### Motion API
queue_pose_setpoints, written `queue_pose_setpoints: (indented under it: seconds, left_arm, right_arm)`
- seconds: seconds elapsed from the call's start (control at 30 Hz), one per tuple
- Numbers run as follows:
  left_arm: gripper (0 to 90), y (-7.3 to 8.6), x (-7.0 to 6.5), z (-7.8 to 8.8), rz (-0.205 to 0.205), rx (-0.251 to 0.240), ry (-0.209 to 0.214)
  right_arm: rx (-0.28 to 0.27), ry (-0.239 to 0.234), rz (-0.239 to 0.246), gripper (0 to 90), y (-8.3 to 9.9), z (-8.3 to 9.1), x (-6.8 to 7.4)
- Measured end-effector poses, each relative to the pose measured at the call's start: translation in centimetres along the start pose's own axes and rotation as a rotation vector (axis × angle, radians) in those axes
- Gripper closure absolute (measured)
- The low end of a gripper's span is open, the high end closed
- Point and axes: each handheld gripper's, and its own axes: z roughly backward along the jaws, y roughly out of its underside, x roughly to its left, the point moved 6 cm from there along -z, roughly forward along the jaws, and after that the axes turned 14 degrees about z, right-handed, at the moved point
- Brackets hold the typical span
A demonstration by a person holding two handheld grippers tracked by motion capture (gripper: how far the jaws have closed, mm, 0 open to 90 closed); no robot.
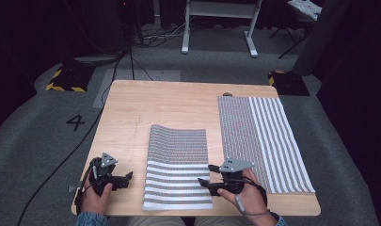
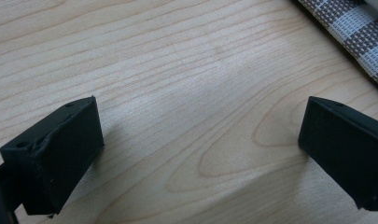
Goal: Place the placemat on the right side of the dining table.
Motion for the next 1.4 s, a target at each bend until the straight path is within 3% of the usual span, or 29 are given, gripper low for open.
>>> queue_pose_setpoints:
  seconds: [0.1,0.23,0.3,0.5,0.7,0.77,0.83,0.9,0.93,1.03,1.07,1.4]
  left_arm:
    - [0.0,-0.1,0.0,0.0,-0.002,-0.003,-0.003]
    - [0.0,-0.1,0.0,-0.1,-0.003,-0.005,-0.002]
    - [0.0,-0.1,0.0,-0.1,-0.005,0.000,0.005]
    - [0.0,-0.1,0.0,0.0,-0.004,0.002,0.005]
    - [0.0,-0.1,0.0,-0.1,-0.004,0.000,0.004]
    - [0.0,-0.1,0.0,0.0,-0.004,0.002,0.005]
    - [0.0,-0.1,0.0,-0.1,-0.004,0.000,0.004]
    - [0.0,-0.1,0.0,0.0,-0.004,0.001,0.005]
    - [0.0,-0.1,0.0,-0.1,-0.005,0.000,0.004]
    - [0.0,-0.1,0.0,0.0,-0.003,0.000,0.004]
    - [0.0,-0.1,0.0,0.0,-0.004,0.000,0.003]
    - [0.0,-0.1,0.0,0.0,-0.004,0.001,0.004]
  right_arm:
    - [0.020,-0.028,-0.001,31.2,-0.3,-1.2,1.0]
    - [0.061,-0.055,0.041,26.5,-0.2,-2.8,2.0]
    - [0.083,-0.055,0.042,21.9,0.0,-3.5,2.4]
    - [0.144,-0.055,0.078,20.2,1.1,-5.3,2.7]
    - [0.192,-0.051,0.087,20.1,1.9,-5.9,3.0]
    - [0.182,-0.056,0.102,18.5,2.0,-6.0,3.0]
    - [0.190,-0.089,0.169,15.6,2.2,-6.0,3.1]
    - [0.184,-0.086,0.206,13.9,2.3,-6.1,3.2]
    - [0.174,-0.071,0.179,13.4,2.3,-6.1,3.3]
    - [0.145,-0.068,0.169,6.1,2.6,-6.2,3.6]
    - [0.138,-0.076,0.203,5.1,2.6,-6.4,3.7]
    - [0.140,-0.074,0.199,4.8,2.6,-6.4,3.7]
